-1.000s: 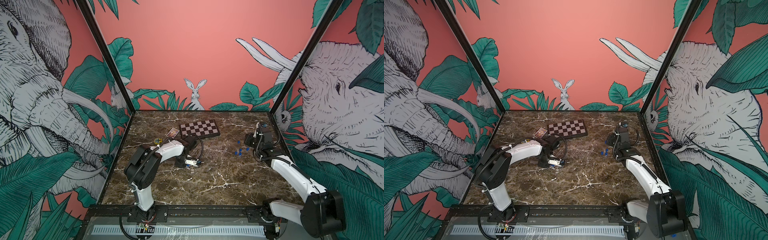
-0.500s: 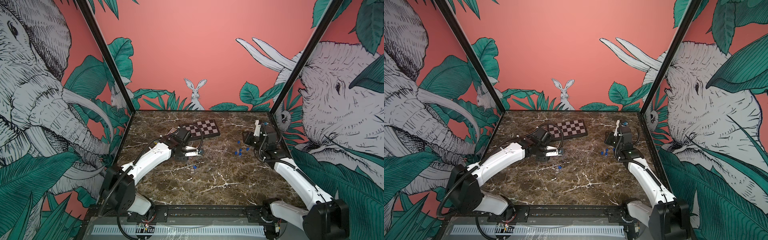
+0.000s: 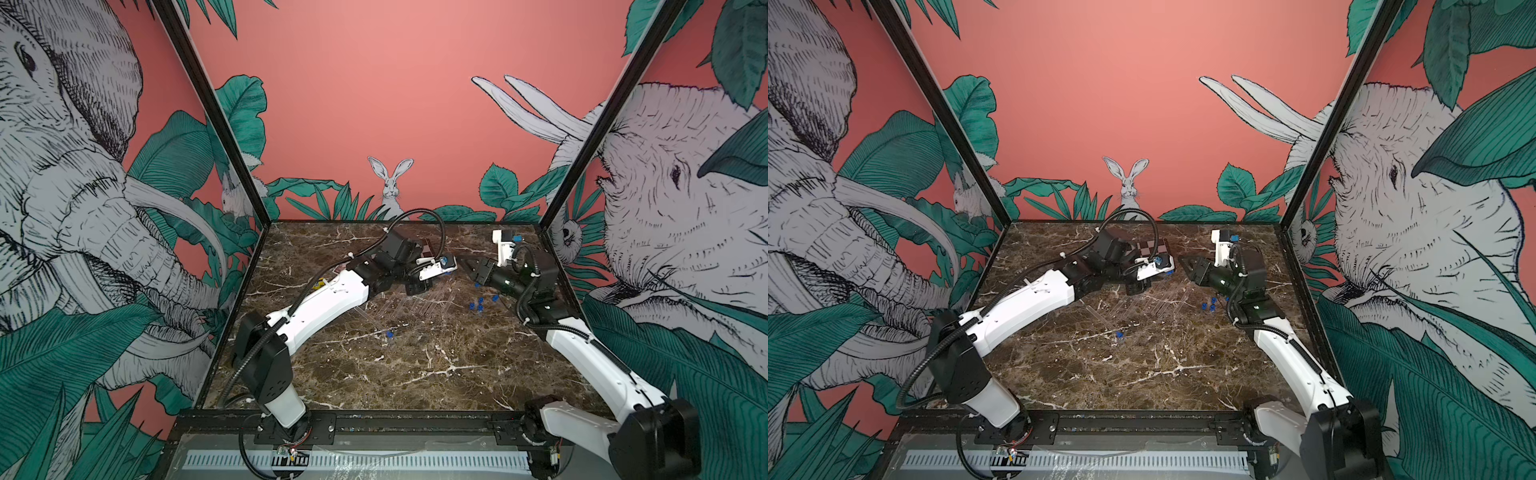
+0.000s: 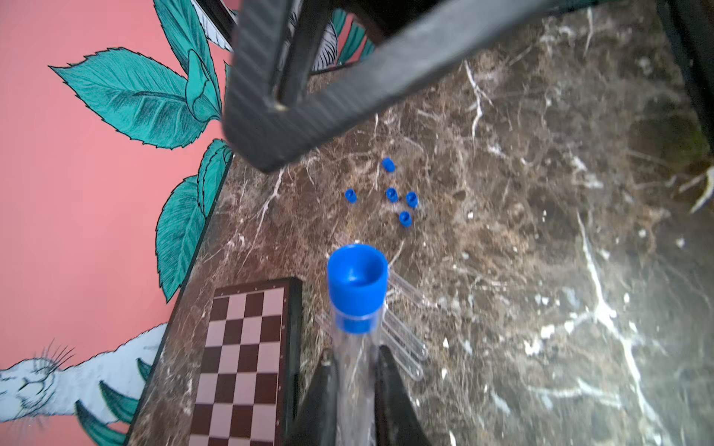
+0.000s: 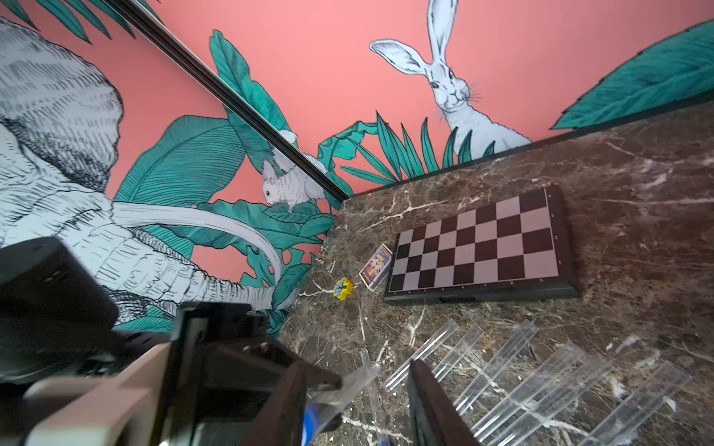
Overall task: Remove stoppers from test tubes
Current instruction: Pick up the test tube at the center of the board.
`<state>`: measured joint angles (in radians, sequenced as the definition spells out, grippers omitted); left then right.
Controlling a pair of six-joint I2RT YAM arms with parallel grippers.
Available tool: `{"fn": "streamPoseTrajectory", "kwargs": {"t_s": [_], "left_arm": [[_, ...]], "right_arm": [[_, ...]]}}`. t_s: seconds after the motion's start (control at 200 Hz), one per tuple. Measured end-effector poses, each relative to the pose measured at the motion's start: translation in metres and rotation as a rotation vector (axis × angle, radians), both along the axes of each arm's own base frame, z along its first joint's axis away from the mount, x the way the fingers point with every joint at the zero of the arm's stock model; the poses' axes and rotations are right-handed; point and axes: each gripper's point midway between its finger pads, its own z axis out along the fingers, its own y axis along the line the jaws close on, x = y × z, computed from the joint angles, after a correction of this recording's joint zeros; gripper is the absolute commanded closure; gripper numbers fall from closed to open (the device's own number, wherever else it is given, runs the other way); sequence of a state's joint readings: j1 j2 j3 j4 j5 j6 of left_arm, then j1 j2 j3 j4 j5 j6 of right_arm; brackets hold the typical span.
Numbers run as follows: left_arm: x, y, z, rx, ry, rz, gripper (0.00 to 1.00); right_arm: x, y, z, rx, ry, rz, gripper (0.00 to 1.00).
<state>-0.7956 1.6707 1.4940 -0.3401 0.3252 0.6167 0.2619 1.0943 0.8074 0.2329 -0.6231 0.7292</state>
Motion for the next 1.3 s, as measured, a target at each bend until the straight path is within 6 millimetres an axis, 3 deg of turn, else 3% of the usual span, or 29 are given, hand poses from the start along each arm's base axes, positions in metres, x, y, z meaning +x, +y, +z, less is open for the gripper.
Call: {"fn": "streamPoseTrajectory", "kwargs": {"t_s": [0.125, 0.22, 0.65, 1.08, 1.3], "left_arm": [[0.013, -0.019, 0.009, -0.07, 0.049, 0.032, 0.86], [0.019, -0.028, 0.014, -0.104, 0.07, 0.049, 0.86], [0.016, -0.041, 0.026, -0.168, 0.102, 0.058, 0.84], [0.014, -0.048, 0.018, -0.15, 0.108, 0.056, 0.82], [0.013, -0.048, 0.017, -0.141, 0.106, 0.057, 0.76]], "right_arm": [[-0.01, -0.001, 0.018, 0.014, -0.056, 0.014, 0.54], [-0.011, -0.001, 0.019, 0.012, -0.065, 0.014, 0.52], [0.008, -0.002, -0.015, -0.052, 0.02, -0.054, 0.54], [0.017, -0.002, -0.015, -0.058, 0.008, -0.093, 0.7], [0.022, 0.0, -0.018, -0.058, 0.008, -0.097, 0.85]]}}
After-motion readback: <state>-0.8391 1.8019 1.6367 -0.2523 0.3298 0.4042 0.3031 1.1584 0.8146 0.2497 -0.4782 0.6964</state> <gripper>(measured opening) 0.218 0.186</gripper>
